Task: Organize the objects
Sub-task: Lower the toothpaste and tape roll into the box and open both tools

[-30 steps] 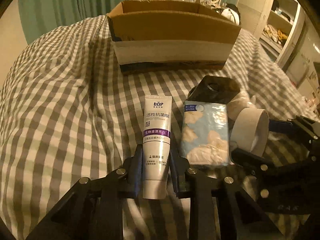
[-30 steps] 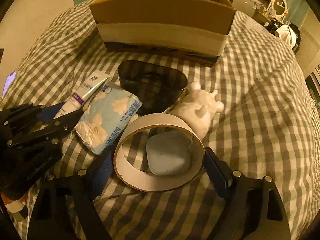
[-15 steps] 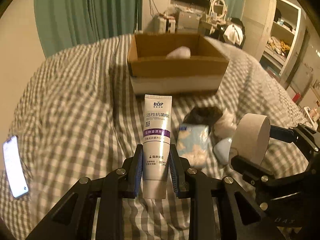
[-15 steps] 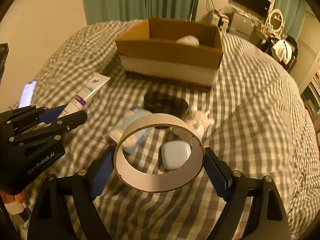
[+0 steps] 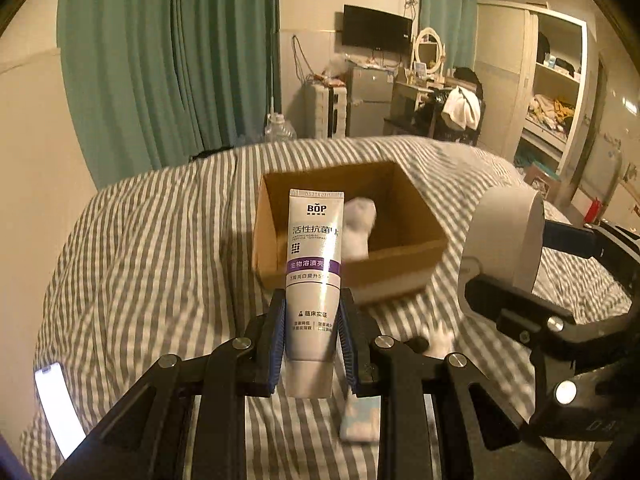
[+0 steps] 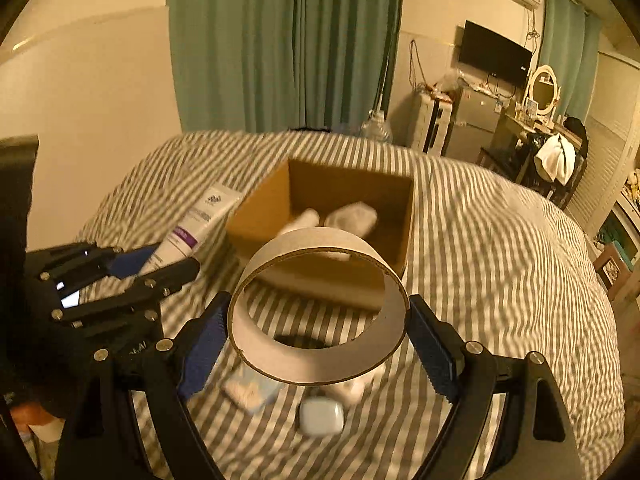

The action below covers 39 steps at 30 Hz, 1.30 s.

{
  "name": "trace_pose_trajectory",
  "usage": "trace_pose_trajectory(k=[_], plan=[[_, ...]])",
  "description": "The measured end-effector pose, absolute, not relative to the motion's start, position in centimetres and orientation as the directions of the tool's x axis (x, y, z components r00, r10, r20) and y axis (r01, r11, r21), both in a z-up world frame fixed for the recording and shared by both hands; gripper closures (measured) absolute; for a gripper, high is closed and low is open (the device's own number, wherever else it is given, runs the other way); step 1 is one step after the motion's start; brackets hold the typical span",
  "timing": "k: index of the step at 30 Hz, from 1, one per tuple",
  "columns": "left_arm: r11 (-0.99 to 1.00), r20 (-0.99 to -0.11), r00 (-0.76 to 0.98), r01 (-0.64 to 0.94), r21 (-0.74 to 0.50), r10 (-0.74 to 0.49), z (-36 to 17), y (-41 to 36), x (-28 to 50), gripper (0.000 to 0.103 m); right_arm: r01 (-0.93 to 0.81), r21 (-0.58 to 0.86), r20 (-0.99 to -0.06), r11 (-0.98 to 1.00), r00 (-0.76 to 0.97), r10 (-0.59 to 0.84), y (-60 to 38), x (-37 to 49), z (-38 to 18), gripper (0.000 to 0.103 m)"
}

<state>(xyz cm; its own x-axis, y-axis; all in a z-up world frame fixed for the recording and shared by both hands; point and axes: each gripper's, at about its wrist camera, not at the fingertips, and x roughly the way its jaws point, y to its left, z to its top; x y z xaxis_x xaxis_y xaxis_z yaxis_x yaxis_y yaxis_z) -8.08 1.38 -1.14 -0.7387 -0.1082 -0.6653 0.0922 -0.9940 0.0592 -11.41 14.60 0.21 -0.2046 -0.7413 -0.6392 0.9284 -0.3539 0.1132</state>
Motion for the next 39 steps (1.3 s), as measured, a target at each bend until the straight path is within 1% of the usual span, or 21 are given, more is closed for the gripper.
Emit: trace_pose_trajectory(k=[5, 10, 14, 20, 23, 28, 31, 33, 35, 36, 37, 38, 39], plan=[[-0.993, -0.645, -0.755, 0.092, 0.07, -0.116, 0.0, 0.4, -12.1, 0.078, 0.925, 0.125, -0.612, -0.36, -0.214, -0.761, 11.7, -14.1, 1.9, 0.018], [-0.994, -0.655, -0.748, 0.087, 0.062, -0.106, -0.7, -0.8, -17.0, 0.078, 0.916, 0.14, -0.607, -0.376, -0.221, -0.764, 7.8, -17.4, 2.3, 0.018], [-0.995, -0.677, -0.729, 0.084, 0.054, -0.098, -2.8, -1.4, -20.6, 0.078, 0.912, 0.135, -0.63, -0.387, -0.223, -0.744, 3.9, -19.7, 0.8, 0.018], [-0.996, -0.719, -0.691, 0.08, 0.032, -0.079, -6.6, -2.6, -23.6, 0.078, 0.905, 0.132, -0.683, -0.405, -0.214, -0.699, -0.2, -22.3, -3.7, 0.018], [-0.997, -0.73, -0.679, 0.078, 0.029, -0.074, -7.7, -2.9, -24.3, 0.078, 0.903, 0.139, -0.701, -0.408, -0.201, -0.684, -1.2, -23.0, -5.4, 0.018], [-0.997, -0.733, -0.676, 0.064, 0.033, -0.068, -8.6, -2.5, -24.5, 0.078, 0.906, 0.139, -0.71, -0.399, -0.19, -0.679, -1.7, -23.6, -6.3, 0.018], [-0.998, -0.74, -0.67, 0.05, 0.039, -0.062, -8.4, -2.0, -24.1, 0.078, 0.904, 0.177, -0.706, -0.389, -0.159, -0.69, -1.4, -23.9, -6.3, 0.017], [-0.998, -0.742, -0.667, 0.05, 0.04, -0.063, -7.8, -1.9, -23.6, 0.078, 0.895, 0.213, -0.683, -0.391, -0.15, -0.715, -0.7, -24.1, -5.9, 0.017], [-0.998, -0.739, -0.67, 0.05, 0.044, -0.066, -6.6, -1.7, -22.7, 0.075, 0.885, 0.253, -0.668, -0.39, -0.132, -0.732, 0.0, -24.1, -5.2, 0.016], [-0.997, -0.736, -0.673, 0.051, 0.049, -0.071, -6.0, -1.6, -22.3, 0.071, 0.878, 0.273, -0.661, -0.393, -0.125, -0.74, 0.4, -24.2, -4.7, 0.012], [-0.997, -0.731, -0.678, 0.05, 0.058, -0.076, -5.1, -1.4, -21.7, 0.058, 0.871, 0.286, -0.653, -0.398, -0.127, -0.746, 0.9, -24.3, -4.1, 0.01], [-0.997, -0.725, -0.684, 0.051, 0.066, -0.083, -4.2, -1.2, -21.2, 0.045, 0.866, 0.293, -0.643, -0.405, -0.135, -0.754, 1.6, -24.3, -3.3, 0.01], [-0.996, -0.717, -0.691, 0.056, 0.074, -0.092, -3.5, -1.1, -20.8, 0.025, 0.863, 0.293, -0.632, -0.411, -0.148, -0.761, 2.3, -24.2, -2.3, 0.009]])
